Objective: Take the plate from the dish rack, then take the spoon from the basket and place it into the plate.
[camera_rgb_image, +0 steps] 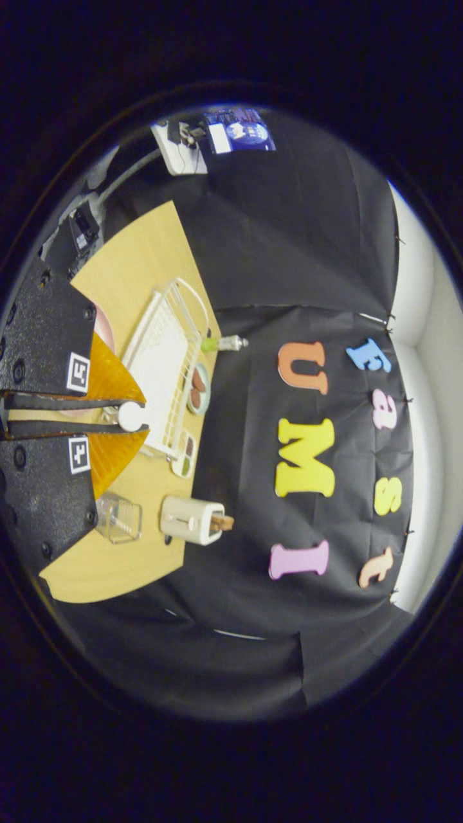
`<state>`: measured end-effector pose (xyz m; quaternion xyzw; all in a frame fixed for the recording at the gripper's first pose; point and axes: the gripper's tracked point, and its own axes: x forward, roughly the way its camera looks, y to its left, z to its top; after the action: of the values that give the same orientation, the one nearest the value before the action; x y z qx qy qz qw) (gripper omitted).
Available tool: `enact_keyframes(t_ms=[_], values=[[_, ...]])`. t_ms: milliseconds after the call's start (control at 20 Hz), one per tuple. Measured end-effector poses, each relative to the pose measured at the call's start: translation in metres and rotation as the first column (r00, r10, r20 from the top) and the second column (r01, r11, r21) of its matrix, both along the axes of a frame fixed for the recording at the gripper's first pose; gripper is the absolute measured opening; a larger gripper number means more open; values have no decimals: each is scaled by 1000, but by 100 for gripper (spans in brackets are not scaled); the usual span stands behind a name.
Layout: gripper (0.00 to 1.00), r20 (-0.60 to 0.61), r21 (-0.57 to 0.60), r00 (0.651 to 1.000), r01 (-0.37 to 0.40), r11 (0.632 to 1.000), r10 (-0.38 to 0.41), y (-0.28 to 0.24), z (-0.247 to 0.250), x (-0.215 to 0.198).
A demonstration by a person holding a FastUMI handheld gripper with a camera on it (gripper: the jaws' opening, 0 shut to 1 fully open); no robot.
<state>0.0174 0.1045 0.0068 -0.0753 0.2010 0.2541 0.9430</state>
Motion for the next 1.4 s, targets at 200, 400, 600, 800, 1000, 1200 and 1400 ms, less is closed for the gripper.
enact_keyframes(t_ms=[200,400,600,800,1000,1200,1400], values=[[12,-76,-98,996,-53,994,46,33,-29,-10],[12,-173,-93,983,-84,992,67,57,-57,-12],[12,-246,-97,967,-94,991,68,69,-77,-12],[14,-269,-113,961,-102,988,68,72,-86,-9],[24,-233,-116,972,-60,991,31,65,-82,3],[68,-169,-127,985,17,992,-39,51,-82,21],[69,-72,-79,993,91,993,-97,36,-59,28]])
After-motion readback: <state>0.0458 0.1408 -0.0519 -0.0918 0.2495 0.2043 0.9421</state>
